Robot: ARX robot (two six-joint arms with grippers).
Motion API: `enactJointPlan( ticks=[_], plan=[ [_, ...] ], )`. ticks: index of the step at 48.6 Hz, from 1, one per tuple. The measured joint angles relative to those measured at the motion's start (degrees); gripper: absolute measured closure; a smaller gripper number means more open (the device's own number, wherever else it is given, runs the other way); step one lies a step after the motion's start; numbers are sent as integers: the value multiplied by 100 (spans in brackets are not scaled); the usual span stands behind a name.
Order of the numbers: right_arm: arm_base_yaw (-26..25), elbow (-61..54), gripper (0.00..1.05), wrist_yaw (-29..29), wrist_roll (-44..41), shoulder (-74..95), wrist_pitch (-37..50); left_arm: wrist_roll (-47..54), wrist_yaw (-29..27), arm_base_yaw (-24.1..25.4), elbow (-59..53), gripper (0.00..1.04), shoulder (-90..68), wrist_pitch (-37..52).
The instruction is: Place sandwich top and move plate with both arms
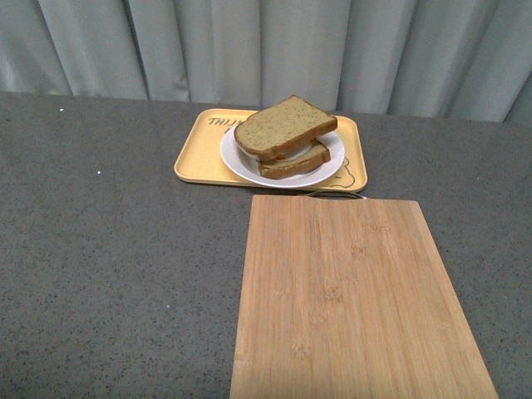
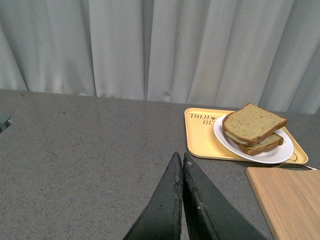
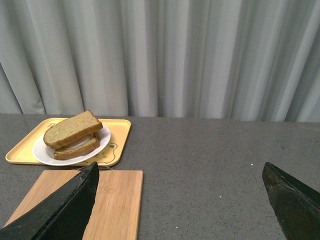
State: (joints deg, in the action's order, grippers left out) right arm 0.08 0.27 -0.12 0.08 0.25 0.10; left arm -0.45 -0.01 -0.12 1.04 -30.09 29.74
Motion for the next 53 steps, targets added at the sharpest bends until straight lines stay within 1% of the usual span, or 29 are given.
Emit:
enactJointPlan(
  ticks=[14, 41, 43, 44, 46, 53],
  plan=[
    [0, 0, 9, 2, 0, 0, 0, 2, 0, 0, 0, 101, 999, -949],
    [0, 0, 9, 0, 0, 0, 0, 2, 0, 0, 0, 101, 1985, -1930],
    [2, 0, 9, 0, 0, 0, 0, 2, 0, 0, 0, 101, 2221, -2199],
    [0, 0, 9, 0, 0, 0, 0, 4, 2, 0, 0, 101, 2463, -2564],
    [0, 0, 9, 2, 0, 0, 0, 2, 2, 0, 0, 101, 2743, -2872],
    [0, 0, 9, 0, 0, 0, 0, 2, 2, 0, 0, 101, 2973, -2953]
  ],
)
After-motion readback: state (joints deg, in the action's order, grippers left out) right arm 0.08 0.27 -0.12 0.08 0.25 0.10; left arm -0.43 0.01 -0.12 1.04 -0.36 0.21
